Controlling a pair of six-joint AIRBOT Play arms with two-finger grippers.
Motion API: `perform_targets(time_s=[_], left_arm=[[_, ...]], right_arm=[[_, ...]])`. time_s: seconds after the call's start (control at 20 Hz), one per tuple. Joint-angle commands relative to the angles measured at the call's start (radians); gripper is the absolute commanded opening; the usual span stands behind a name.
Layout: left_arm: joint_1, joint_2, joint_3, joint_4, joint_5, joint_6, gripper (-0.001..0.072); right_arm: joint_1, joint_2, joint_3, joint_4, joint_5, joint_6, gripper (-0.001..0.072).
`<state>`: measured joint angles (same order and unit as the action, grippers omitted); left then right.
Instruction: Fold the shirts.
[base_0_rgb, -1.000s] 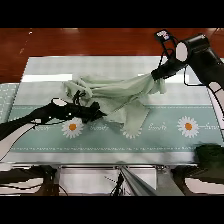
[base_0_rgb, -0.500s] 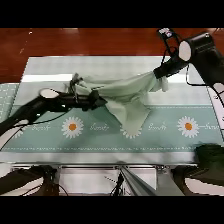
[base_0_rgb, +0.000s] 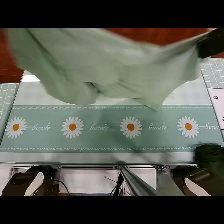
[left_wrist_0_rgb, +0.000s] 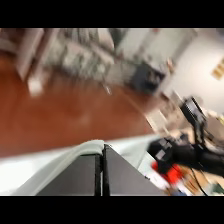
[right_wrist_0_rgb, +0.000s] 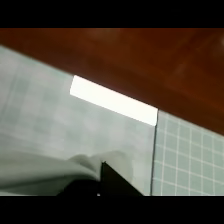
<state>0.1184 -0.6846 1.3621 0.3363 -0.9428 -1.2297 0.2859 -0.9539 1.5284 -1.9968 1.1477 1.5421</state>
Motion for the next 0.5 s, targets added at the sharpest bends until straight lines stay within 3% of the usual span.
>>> perform_targets(time_s=[0.0,0.25,0.45], left_arm=[[0.142,0.083,0.198,0.023,-0.030,-0.053,0.0028],[0.153,0.087,0.390,0.023,-0.165,-0.159,0.0028],[0.153,0.087,0.499,0.037,-0.285,-0.285,0.0027]], right_arm=[[0.000,0.207,0.008,-0.014,-0.029,0.005,0.0012],[0.000,0.366,0.111,-0.010,-0.018,0.010,0.0012],[0.000,0.385,0.206,0.007,0.138,-0.006,0.0011]])
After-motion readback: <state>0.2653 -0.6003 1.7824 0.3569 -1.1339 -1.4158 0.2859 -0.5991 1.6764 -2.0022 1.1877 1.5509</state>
